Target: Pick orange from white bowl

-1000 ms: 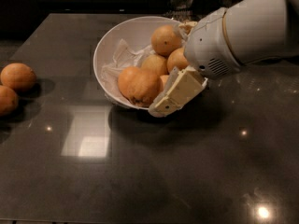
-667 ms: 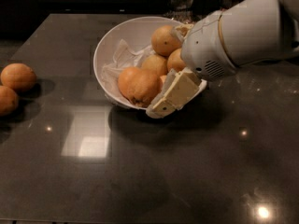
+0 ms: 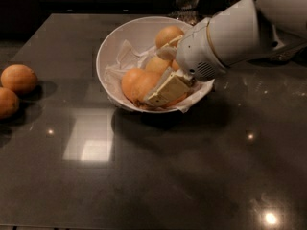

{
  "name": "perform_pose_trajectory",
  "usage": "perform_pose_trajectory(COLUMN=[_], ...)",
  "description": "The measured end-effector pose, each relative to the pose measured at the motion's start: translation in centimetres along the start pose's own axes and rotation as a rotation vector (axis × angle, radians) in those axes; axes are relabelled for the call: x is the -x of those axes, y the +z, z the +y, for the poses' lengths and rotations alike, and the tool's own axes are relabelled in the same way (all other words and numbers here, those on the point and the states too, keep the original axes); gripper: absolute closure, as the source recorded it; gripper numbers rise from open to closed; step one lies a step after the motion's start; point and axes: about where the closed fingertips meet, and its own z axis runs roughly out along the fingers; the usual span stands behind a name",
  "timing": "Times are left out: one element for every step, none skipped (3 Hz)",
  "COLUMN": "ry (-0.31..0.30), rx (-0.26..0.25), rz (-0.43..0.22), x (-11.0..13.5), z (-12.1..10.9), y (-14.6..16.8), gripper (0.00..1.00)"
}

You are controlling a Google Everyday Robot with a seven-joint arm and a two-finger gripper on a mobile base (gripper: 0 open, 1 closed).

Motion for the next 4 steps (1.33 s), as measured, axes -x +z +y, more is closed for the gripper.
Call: perform_pose_trajectory(ry=[0.001, -0.001, -0.003, 0.000], rx=[0.029, 0.057, 0.095, 0.132], rz=[0.005, 0.006, 0.007, 0.016], x=[-0.3, -0.2, 0.0, -0.3], z=[-0.1, 0.4, 1.1, 1.7], y=[1.0, 1.6, 2.6, 3.7], gripper=[0.29, 0.27, 0.27, 0.30])
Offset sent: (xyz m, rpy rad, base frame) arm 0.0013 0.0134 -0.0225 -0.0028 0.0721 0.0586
